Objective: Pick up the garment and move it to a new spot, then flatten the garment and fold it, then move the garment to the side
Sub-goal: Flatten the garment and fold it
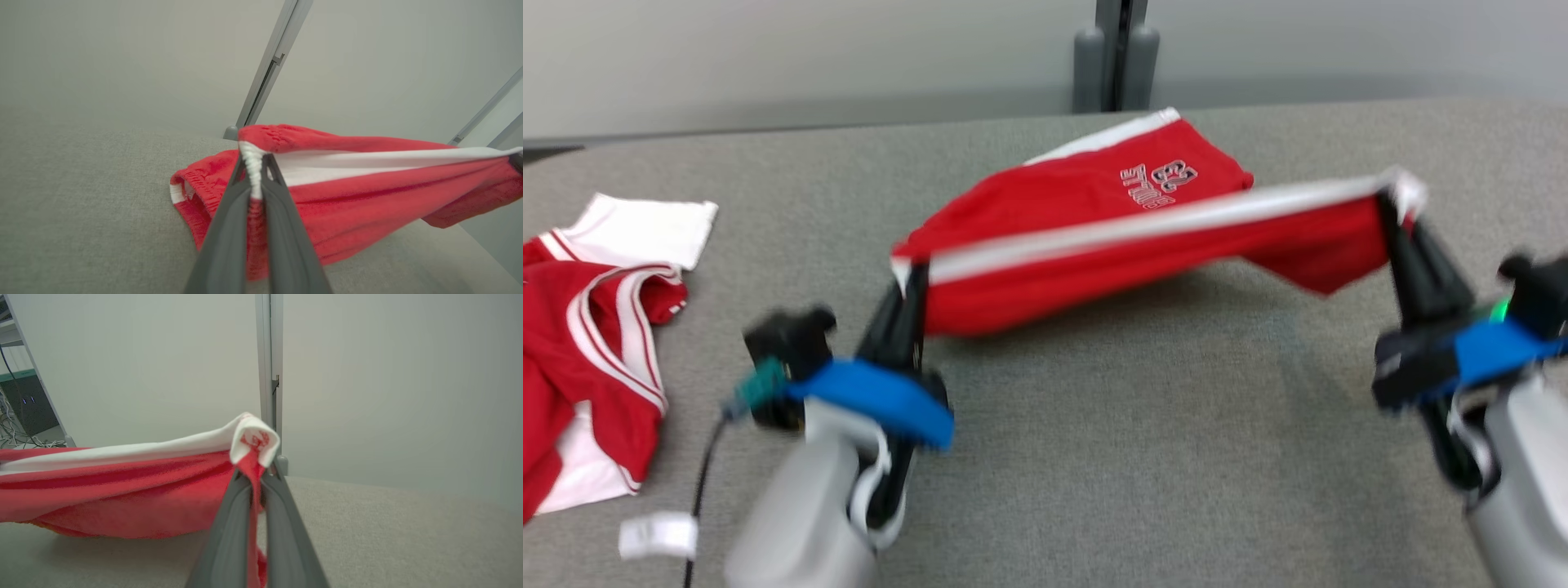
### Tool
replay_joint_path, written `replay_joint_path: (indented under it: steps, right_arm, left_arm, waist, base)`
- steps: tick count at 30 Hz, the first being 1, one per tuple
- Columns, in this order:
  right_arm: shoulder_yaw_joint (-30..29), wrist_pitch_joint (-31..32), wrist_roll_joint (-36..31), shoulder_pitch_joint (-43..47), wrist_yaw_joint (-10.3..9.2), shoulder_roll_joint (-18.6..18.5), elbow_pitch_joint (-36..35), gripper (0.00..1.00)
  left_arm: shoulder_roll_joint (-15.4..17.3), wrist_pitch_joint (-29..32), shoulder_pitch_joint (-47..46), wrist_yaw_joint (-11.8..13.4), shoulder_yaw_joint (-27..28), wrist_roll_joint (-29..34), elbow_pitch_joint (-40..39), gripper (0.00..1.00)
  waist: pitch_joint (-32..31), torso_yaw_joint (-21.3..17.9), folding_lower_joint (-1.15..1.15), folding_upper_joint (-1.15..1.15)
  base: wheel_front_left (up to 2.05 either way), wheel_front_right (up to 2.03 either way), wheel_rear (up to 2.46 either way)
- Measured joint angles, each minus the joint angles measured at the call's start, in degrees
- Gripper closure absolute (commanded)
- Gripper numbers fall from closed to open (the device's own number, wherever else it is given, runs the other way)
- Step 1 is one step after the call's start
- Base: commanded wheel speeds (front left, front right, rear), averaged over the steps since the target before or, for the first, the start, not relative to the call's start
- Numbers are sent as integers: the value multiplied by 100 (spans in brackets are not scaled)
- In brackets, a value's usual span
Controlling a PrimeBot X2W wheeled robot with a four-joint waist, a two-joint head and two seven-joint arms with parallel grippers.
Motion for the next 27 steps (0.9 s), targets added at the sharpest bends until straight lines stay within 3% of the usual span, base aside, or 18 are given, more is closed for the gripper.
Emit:
replay_joint_path:
  steps: [11,17,22,27]
  right_arm:
    - [-394,20,288,2498,11,417,-526,100]
    - [-753,24,388,3396,11,492,-1029,100]
    - [-794,24,444,3144,10,355,-1121,100]
    - [-453,58,506,1984,0,23,-713,100]
  left_arm:
    - [-299,0,2709,-8,248,265,-281,100]
    - [-349,0,3429,-13,124,375,-722,100]
    - [-344,0,3157,-9,77,477,-1031,100]
    - [-348,-1,2119,-2,-14,411,-1124,100]
  waist:
    - [-934,181,-1,0]
    - [-1100,283,-1,0]
    - [-845,292,0,0]
    - [-338,289,2,0]
  base:
    - [0,0,0]
    - [0,0,0]
    - [0,0,0]
    - [0,0,0]
